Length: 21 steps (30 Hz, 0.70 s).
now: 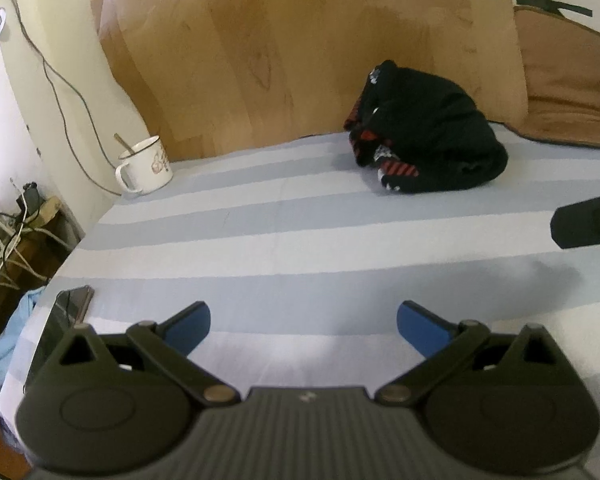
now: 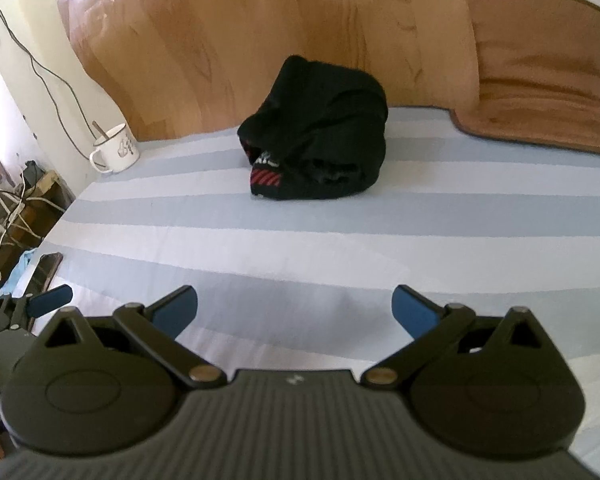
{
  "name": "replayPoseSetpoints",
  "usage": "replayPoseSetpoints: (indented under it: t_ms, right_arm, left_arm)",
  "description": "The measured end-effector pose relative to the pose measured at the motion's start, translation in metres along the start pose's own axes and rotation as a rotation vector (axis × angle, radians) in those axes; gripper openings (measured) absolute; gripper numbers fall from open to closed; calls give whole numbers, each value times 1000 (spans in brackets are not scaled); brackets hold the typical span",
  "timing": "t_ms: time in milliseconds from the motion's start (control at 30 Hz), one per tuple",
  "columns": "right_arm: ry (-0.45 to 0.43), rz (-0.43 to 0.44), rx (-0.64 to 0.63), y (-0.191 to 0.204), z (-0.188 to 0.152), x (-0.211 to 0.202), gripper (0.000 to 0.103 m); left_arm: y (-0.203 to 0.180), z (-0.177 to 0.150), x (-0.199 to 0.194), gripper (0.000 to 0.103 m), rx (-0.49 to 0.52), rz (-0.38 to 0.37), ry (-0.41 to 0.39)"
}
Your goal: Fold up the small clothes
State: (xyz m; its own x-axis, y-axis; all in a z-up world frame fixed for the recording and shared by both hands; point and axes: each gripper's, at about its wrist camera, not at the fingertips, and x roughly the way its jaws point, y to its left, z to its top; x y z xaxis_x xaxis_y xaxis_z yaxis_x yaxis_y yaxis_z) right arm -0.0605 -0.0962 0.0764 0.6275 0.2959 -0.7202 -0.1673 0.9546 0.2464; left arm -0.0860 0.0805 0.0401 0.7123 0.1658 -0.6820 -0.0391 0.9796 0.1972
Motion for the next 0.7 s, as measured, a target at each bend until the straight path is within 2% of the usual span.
replayPoseSetpoints:
  t_ms: [700]
  right_arm:
    - [32,8,-17,13,1,12,103]
  left_arm:
    - [11,-9,9,103,-9,3,23]
